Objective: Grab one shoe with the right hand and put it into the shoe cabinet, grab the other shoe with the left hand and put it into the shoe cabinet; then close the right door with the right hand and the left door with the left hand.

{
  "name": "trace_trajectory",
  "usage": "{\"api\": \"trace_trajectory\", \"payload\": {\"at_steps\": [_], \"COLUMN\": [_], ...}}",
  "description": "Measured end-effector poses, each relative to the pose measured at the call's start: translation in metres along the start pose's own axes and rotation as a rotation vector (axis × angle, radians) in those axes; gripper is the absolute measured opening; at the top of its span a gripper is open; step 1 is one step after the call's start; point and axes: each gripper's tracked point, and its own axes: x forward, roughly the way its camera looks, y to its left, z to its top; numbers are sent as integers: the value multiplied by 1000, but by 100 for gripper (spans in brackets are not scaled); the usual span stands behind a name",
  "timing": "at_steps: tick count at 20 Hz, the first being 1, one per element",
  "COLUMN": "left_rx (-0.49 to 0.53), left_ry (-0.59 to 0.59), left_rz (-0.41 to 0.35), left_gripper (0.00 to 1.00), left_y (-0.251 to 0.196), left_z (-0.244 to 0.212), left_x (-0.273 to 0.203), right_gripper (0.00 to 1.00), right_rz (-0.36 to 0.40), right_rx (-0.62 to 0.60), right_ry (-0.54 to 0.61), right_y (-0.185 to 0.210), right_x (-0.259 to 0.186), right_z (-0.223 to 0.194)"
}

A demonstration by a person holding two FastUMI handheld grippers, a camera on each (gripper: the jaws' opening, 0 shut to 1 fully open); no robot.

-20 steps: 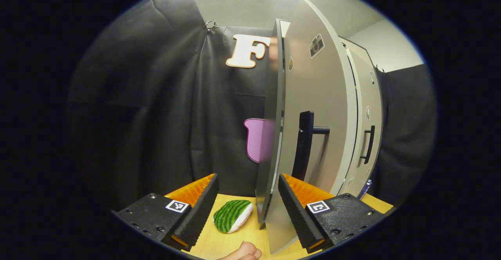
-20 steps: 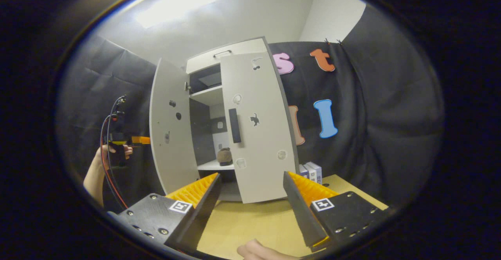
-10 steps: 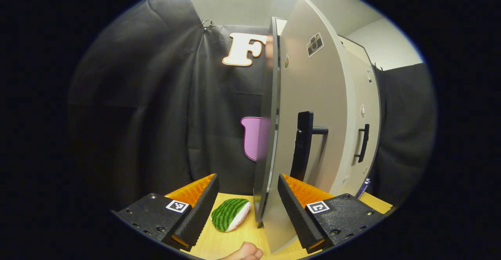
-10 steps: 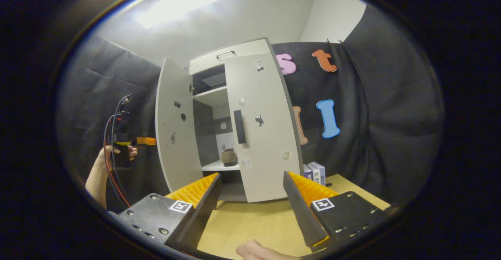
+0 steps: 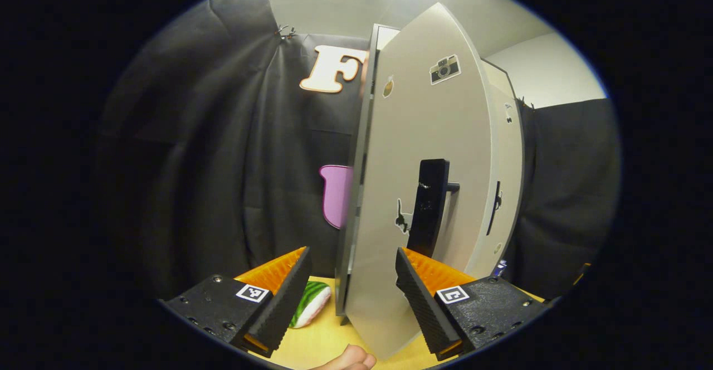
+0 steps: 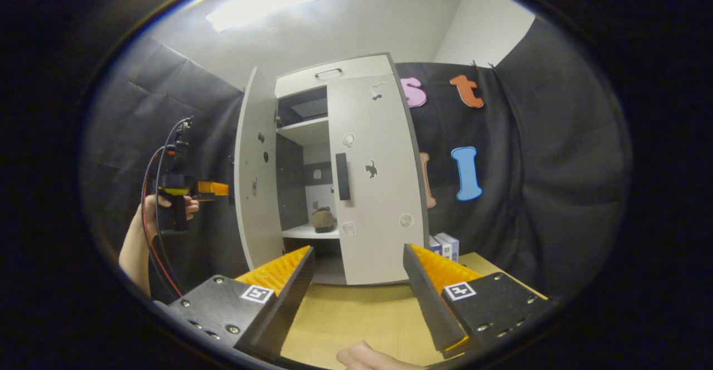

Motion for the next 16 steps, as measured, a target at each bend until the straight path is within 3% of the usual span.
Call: {"api": "trace_trajectory", "payload": {"at_steps": [5,7,8,9,12,14,16], "left_rx": [-15,-30,-37,-33,-53,-43,-48], "left_ry": [61,43,27,9,30,61,99], "left_rz": [29,26,23,16,21,-26,-85], "left_gripper": [94,94,89,94,94,89,94], "left_y": [-16,-16,-17,-20,-35,-57,-81], "left_z": [-27,-21,-19,-18,-23,-30,-42], "left_x": [16,19,20,20,34,43,39], "right_gripper": [93,95,95,95,95,95,98], "right_rz": [-63,-66,-69,-72,-70,-68,-81], "right_rx": [-10,-14,-15,-17,-6,-4,-10], "right_ry": [-10,-22,-23,-22,-15,-15,-9], "right_y": [-11,-9,-9,-10,-6,-3,-6], "right_x": [-1,-3,-2,0,4,4,6], "right_z": [-1,2,2,1,-1,-1,-4]}}
